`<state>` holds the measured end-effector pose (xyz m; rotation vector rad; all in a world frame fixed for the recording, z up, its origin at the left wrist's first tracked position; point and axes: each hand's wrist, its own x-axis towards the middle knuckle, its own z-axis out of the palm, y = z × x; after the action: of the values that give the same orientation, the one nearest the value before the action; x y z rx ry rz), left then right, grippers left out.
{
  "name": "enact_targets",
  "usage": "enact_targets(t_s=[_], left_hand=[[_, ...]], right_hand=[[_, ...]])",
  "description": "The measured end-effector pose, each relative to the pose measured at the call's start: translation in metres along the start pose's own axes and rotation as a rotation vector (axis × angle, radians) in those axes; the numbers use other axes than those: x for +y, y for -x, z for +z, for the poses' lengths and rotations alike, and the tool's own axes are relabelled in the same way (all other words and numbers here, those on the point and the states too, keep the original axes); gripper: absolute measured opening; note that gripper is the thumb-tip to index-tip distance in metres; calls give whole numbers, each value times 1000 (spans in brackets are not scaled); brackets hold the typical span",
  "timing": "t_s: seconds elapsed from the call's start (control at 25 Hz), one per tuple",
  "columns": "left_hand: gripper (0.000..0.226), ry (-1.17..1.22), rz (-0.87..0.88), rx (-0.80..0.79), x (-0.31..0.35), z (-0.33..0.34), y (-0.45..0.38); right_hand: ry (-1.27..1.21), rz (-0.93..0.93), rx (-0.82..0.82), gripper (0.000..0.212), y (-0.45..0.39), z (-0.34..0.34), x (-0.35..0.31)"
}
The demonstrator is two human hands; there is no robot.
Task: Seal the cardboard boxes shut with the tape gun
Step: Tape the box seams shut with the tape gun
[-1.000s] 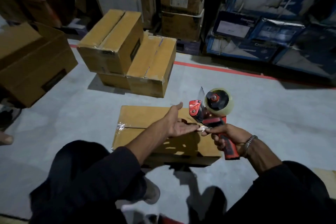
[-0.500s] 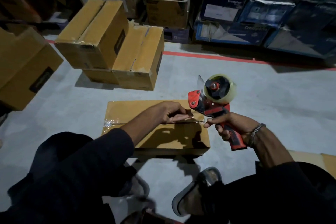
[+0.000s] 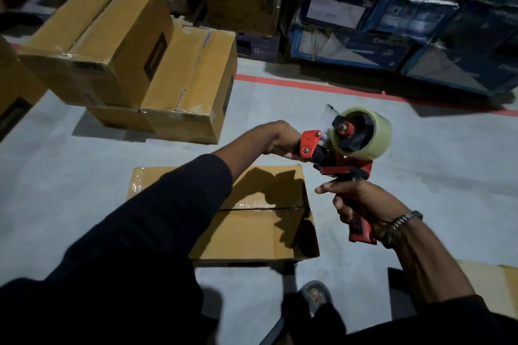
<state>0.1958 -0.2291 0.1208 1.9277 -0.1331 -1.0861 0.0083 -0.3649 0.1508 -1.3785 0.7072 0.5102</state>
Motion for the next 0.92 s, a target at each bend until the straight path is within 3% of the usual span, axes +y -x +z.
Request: enact_targets(t_s=[0.12,0.32,0.48,0.64,0.92], left_hand=[[7,-68,99,171,1,-23,-46],[12,31,145,-70,-27,-28,-110],[7,-49,325,-79,-59,-16,-145],[9,-121,387,-69,-84,-1,-162],[11,-187,403,28,-100,-2,-186]], right_hand=[[-31,24,59,23,-23,-9,-1],[17,31,213,19,-59,-12,25],[-42,1,283,19,-91,4,64],[-156,18,298,14,-112,19,106],[174,-26,539,24,-140,12,130]])
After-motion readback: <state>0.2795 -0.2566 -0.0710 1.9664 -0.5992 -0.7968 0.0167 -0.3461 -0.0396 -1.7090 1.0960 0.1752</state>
